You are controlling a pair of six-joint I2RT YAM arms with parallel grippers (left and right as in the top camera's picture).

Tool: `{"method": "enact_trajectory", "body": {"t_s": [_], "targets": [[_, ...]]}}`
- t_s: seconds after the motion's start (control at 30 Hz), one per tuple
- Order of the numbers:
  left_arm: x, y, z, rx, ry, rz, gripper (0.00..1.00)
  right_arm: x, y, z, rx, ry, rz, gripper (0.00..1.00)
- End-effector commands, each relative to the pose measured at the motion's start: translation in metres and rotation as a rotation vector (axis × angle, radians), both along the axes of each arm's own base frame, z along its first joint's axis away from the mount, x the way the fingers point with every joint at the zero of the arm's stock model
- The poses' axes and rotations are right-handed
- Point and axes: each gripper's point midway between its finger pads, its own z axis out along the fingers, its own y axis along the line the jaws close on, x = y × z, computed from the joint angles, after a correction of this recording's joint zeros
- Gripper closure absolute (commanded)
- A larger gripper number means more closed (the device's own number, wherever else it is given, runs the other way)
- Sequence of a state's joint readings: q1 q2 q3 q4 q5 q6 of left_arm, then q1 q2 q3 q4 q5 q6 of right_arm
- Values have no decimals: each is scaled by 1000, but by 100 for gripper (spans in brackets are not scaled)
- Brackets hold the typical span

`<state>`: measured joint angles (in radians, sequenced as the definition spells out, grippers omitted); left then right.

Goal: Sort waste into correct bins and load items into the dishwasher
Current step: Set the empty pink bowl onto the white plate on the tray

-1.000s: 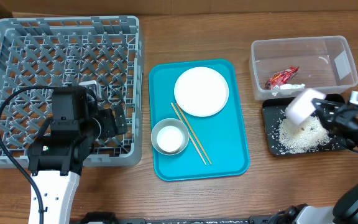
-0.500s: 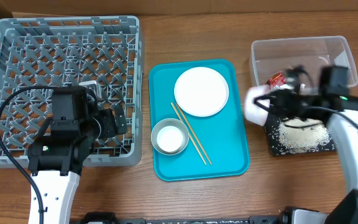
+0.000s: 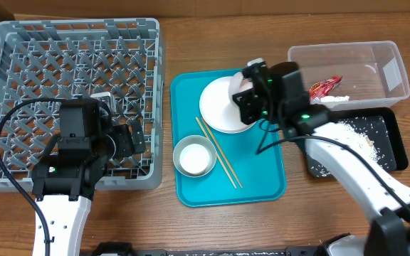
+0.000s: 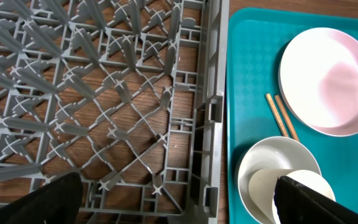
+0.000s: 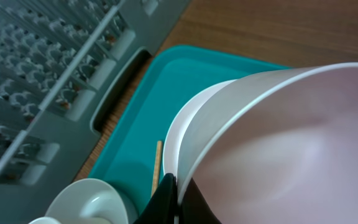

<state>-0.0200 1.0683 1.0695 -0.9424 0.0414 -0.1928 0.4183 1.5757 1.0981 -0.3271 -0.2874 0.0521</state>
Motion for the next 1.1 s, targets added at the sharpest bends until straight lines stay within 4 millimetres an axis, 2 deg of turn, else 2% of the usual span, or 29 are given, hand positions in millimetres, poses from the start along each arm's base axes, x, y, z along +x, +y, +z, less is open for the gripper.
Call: {"method": "enact_trajectory", "body": {"t_s": [0.0,0.17,0.3,0.37,0.43,0.57,0.67,0.7,0.77,0.87,0.93,0.97,1.07], "targets": [[4,-4,9,-18,-23,-2,0,10,6,-25,-58,17,-23,96],[5,-4,9,-18,-23,-2,0,8,12,-65,-95,92,-7,96],[5,-4,9,-18,-23,-2,0,9,13,-76,-102,110,-5,96],[5,-4,9,-18,-23,-2,0,8,15,-75,-95,111,1,88],[5,-4,9,-18,-23,-2,0,5,21,-73,-65,120,30,71],[5,-4,9,-18,-24,-3,0,-3,27,-59,-30,137,67,67],[5,-4,9,-18,-24,-3,0,-6,24,-36,-34,146,64,63],[5,-4,9,-18,-23,-2,0,-11,22,-19,-39,157,65,61],[5,-4,9,-18,-23,-2,0,-20,18,0,-45,181,67,58],[5,-4,9,-18,-23,-2,0,-41,19,18,-24,246,106,58],[5,-4,9,-18,-24,-3,0,-57,24,20,5,299,149,59],[5,-4,9,-18,-23,-2,0,-73,30,17,22,368,181,60],[5,-4,9,-18,-23,-2,0,-91,33,5,-9,452,166,62]]}}
